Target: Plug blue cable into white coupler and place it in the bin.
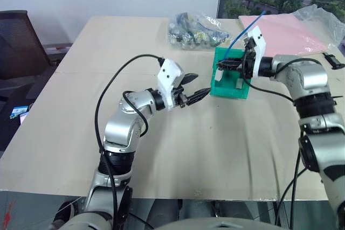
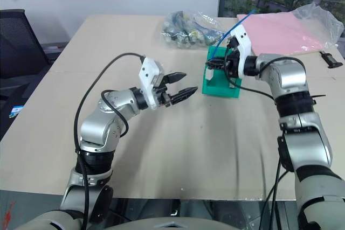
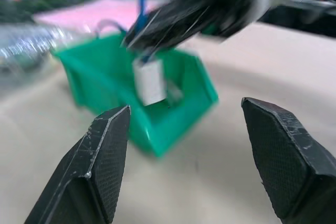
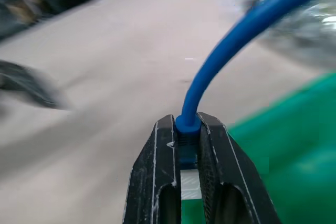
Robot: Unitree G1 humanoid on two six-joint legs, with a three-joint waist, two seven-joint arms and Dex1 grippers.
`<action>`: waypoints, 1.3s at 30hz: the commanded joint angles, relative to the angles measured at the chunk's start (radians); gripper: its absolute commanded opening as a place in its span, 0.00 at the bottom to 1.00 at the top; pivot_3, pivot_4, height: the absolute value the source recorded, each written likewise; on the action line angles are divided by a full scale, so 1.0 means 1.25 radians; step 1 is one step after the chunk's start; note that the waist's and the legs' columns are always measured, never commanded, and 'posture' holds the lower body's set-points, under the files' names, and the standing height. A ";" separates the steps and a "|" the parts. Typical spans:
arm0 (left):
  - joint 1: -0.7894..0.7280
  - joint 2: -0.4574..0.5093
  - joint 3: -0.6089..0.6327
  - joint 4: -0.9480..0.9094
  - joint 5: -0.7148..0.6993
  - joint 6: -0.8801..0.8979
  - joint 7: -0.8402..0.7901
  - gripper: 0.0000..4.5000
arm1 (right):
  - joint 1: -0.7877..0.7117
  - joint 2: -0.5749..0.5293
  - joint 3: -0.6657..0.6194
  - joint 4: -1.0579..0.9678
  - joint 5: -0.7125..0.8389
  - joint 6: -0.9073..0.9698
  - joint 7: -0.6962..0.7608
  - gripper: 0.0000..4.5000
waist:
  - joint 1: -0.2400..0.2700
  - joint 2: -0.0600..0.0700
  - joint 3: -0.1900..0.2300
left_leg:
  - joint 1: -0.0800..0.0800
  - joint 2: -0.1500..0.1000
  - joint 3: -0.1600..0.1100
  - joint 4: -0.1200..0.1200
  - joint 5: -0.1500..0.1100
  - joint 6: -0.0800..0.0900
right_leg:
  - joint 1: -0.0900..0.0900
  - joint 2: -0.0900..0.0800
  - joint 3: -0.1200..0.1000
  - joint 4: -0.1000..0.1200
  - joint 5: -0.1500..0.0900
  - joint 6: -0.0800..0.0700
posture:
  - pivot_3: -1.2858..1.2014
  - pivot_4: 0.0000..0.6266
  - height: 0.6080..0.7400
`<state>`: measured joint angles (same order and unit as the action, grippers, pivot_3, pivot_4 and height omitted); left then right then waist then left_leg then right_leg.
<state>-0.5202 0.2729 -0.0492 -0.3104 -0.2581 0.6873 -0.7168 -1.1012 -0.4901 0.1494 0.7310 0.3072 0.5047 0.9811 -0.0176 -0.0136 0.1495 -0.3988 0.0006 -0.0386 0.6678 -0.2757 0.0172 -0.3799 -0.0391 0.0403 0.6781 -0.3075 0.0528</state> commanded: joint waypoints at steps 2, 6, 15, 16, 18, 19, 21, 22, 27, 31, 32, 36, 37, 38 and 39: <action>-0.034 -0.021 -0.017 -0.069 -0.006 0.062 0.086 0.77 | -0.094 0.030 -0.012 0.215 -0.083 -0.153 -0.010 0.00 | -0.002 0.000 0.001 | -0.001 0.000 0.001 -0.001 0.000 0.000 | -0.001 0.000 0.001 0.000 0.000 0.000 | 0.52 0.24 1.00; -0.041 -0.024 -0.019 -0.083 -0.017 0.088 0.122 0.78 | -0.161 0.044 -0.055 0.330 -0.120 -0.271 -0.120 0.22 | -0.005 0.000 0.003 | -0.002 0.000 0.003 -0.001 0.000 -0.001 | -0.003 0.000 0.002 0.000 0.000 0.000 | 0.52 0.24 1.00; -0.020 0.006 -0.019 -0.085 -0.038 0.096 0.138 0.78 | -0.192 -0.018 -0.109 0.373 -0.192 -0.399 -0.330 0.99 | -0.006 0.001 0.003 | -0.002 0.000 0.003 -0.001 0.001 -0.002 | -0.003 -0.002 0.002 0.000 0.000 0.000 | 0.52 0.24 1.00; -0.017 0.010 -0.017 -0.084 -0.040 0.096 0.139 0.78 | -0.179 -0.028 -0.111 0.358 -0.194 -0.397 -0.320 0.99 | -0.007 0.001 0.003 | -0.002 0.000 0.003 -0.001 0.001 -0.002 | -0.003 -0.002 0.002 0.000 0.000 0.000 | 0.52 0.24 1.00; -0.002 0.021 -0.010 -0.093 -0.048 0.093 0.140 0.78 | -0.133 -0.054 -0.115 0.307 -0.197 -0.403 -0.293 0.99 | -0.009 0.001 0.003 | -0.002 0.000 0.004 -0.001 0.001 -0.002 | -0.003 -0.002 0.002 0.000 0.000 0.000 | 0.52 0.24 1.00; 0.009 0.028 -0.005 -0.098 -0.051 0.088 0.139 0.78 | -0.097 -0.070 -0.121 0.268 -0.192 -0.412 -0.273 0.99 | -0.009 0.000 0.003 | -0.002 0.000 0.004 -0.001 0.001 -0.002 | -0.003 -0.002 0.002 0.000 0.000 0.000 | 0.52 0.24 1.00; 0.044 0.046 0.001 -0.114 -0.042 0.060 0.142 0.78 | -0.002 -0.088 -0.153 0.156 -0.147 -0.430 -0.207 0.99 | -0.009 0.000 0.003 | -0.002 0.001 0.004 -0.001 0.001 -0.002 | -0.002 -0.002 0.002 0.000 0.000 0.000 | 0.52 0.24 1.00; 0.066 0.053 0.006 -0.122 -0.034 0.046 0.151 0.78 | 0.054 -0.089 -0.177 0.084 -0.107 -0.429 -0.165 0.99 | -0.009 0.000 0.003 | -0.002 0.001 0.004 -0.002 0.001 -0.002 | -0.002 -0.003 0.002 0.000 0.000 0.000 | 0.52 0.24 1.00; 0.249 0.063 0.086 -0.174 0.009 -0.018 0.242 0.78 | 0.434 -0.122 -0.254 -0.315 0.076 -0.327 0.002 0.99 | -0.007 0.001 0.003 | -0.004 0.002 0.003 -0.001 0.001 -0.002 | -0.002 -0.002 0.002 0.000 0.000 0.000 | 0.52 0.24 1.00; 0.430 0.114 0.100 -0.229 0.010 -0.054 0.209 0.78 | 0.659 -0.148 -0.300 -0.451 0.142 -0.257 0.036 0.99 | -0.004 0.001 0.003 | -0.003 0.002 0.004 -0.002 -0.001 0.001 | -0.002 -0.003 0.003 -0.001 0.000 0.000 | 0.52 0.24 1.00; 0.471 0.123 0.102 -0.236 0.011 -0.081 0.198 0.78 | 0.701 -0.151 -0.307 -0.471 0.151 -0.253 0.046 0.99 | -0.003 0.001 0.003 | -0.002 0.002 0.004 -0.002 -0.001 0.002 | -0.001 -0.004 0.003 -0.001 0.000 0.000 | 0.52 0.24 1.00; 0.579 0.139 0.099 -0.231 0.014 -0.155 0.174 0.78 | 0.818 -0.145 -0.317 -0.494 0.146 -0.286 0.070 0.99 | 0.003 0.002 0.003 | 0.004 0.001 0.003 -0.002 -0.002 0.002 | 0.004 -0.005 0.002 -0.001 0.001 -0.002 | 0.52 0.24 1.00; 0.594 0.141 0.096 -0.225 0.018 -0.170 0.173 0.78 | 0.834 -0.139 -0.319 -0.497 0.145 -0.293 0.068 0.99 | 0.004 0.002 0.003 | 0.005 0.002 0.003 -0.001 -0.001 0.002 | 0.004 -0.005 0.002 -0.001 0.001 -0.003 | 0.52 0.24 1.00; 0.604 0.141 0.094 -0.215 0.024 -0.186 0.173 0.78 | 0.848 -0.134 -0.316 -0.496 0.130 -0.313 0.058 0.99 | 0.004 0.002 0.003 | 0.005 0.002 0.003 -0.001 -0.001 0.002 | 0.005 -0.005 0.002 -0.001 0.001 -0.003 | 0.52 0.24 1.00; 0.611 0.141 0.092 -0.205 0.029 -0.199 0.172 0.78 | 0.857 -0.130 -0.313 -0.494 0.116 -0.333 0.048 0.99 | 0.004 0.002 0.003 | 0.005 0.002 0.003 -0.001 -0.001 0.002 | 0.006 -0.005 0.002 -0.001 0.001 -0.003 | 0.52 0.24 1.00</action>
<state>0.2455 0.4438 0.0668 -0.5520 -0.2319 0.4857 -0.4981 -0.0280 -0.6531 -0.2140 0.1464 0.4634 0.1339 1.0528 -0.0124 -0.0116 0.1536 -0.3917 0.0024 -0.0342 0.6670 -0.2775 0.0198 -0.3725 -0.0459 0.0431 0.6773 -0.3057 0.0489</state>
